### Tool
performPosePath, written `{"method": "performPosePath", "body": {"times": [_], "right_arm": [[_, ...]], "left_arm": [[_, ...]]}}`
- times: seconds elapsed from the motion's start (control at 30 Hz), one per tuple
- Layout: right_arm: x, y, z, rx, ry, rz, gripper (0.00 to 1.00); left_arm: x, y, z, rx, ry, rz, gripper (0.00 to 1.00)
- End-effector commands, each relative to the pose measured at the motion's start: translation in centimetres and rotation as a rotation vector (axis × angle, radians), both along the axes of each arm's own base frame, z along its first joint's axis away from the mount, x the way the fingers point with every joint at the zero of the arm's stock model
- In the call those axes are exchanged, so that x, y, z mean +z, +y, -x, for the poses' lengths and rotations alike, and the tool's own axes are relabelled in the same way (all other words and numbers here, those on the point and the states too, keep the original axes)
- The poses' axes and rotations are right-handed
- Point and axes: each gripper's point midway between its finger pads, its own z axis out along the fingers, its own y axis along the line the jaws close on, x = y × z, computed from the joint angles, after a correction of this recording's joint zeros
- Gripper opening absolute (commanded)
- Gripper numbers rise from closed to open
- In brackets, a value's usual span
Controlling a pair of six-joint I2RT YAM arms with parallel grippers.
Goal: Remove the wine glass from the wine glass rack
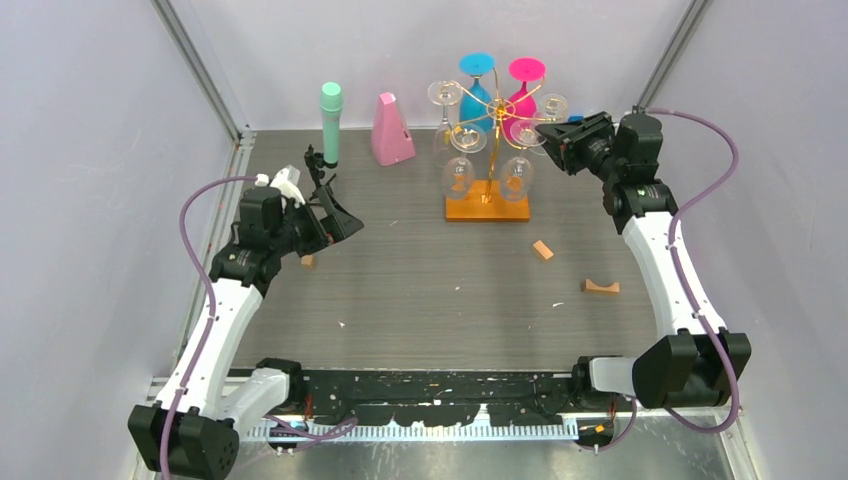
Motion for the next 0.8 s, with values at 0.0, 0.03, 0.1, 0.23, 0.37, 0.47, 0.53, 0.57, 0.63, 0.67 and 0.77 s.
{"method": "performPosePath", "body": {"times": [0.0,0.03,0.1,0.23,0.37,0.47,0.53,0.57,0.63,0.67,0.77], "right_arm": [[1.1,1.6,-0.4,0.055,-0.045,0.0,0.31],[1.0,1.8,-0.5,0.059,-0.044,-0.001,0.26],[1.1,2.0,-0.5,0.066,-0.046,-0.004,0.15],[1.8,1.5,-0.2,0.032,-0.061,0.01,0.01],[2.7,1.3,0.3,0.023,-0.081,0.036,0.0],[3.5,1.5,0.9,0.033,-0.102,0.051,0.0],[4.1,1.5,1.4,0.039,-0.119,0.07,0.0],[4.5,1.5,1.6,0.039,-0.128,0.076,0.0],[5.1,1.6,2.1,0.043,-0.149,0.093,0.0],[5.4,1.7,2.4,0.049,-0.159,0.1,0.0],[6.0,2.1,2.8,0.069,-0.178,0.109,0.0]], "left_arm": [[1.8,0.0,-0.9,-0.015,-0.074,-0.025,1.0],[1.8,0.1,-1.0,-0.015,-0.073,-0.035,1.0],[1.6,0.4,-1.0,-0.006,-0.074,-0.052,1.0],[1.7,0.6,-1.0,0.002,-0.075,-0.054,1.0],[1.7,0.7,-1.0,0.011,-0.078,-0.06,1.0],[1.8,0.9,-1.2,0.02,-0.082,-0.064,1.0],[2.0,0.9,-1.3,0.023,-0.086,-0.06,1.0],[2.0,0.8,-1.3,0.022,-0.088,-0.059,1.0],[2.0,0.9,-1.5,0.025,-0.088,-0.06,1.0],[2.0,0.9,-1.5,0.027,-0.089,-0.062,1.0],[1.9,1.0,-1.6,0.033,-0.086,-0.068,1.0]]}}
